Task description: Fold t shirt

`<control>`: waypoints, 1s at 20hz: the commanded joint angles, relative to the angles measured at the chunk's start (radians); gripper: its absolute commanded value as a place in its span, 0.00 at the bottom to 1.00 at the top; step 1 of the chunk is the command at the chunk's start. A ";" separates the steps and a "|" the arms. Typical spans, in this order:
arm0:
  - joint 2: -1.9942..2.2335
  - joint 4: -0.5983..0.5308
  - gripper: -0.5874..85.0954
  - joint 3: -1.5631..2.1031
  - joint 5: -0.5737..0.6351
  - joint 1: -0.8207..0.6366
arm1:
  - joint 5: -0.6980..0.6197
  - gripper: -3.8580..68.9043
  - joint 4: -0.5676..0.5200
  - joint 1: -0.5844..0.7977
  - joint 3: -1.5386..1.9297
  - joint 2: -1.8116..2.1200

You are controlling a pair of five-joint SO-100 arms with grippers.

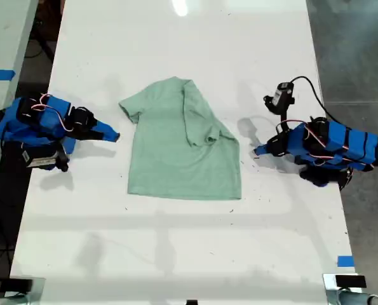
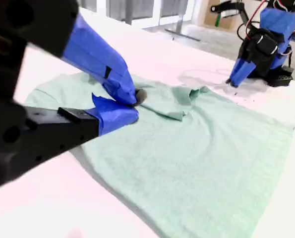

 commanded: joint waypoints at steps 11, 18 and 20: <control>-1.486 0.347 0.24 -1.109 0.578 -0.696 | -0.017 0.12 -0.018 -0.009 0.041 0.011; -1.514 0.126 0.20 -0.811 0.680 -0.894 | -0.017 0.12 -0.018 -0.009 0.041 0.011; -1.548 0.063 0.20 -0.758 0.673 -0.868 | -0.017 0.12 -0.018 -0.009 0.041 0.011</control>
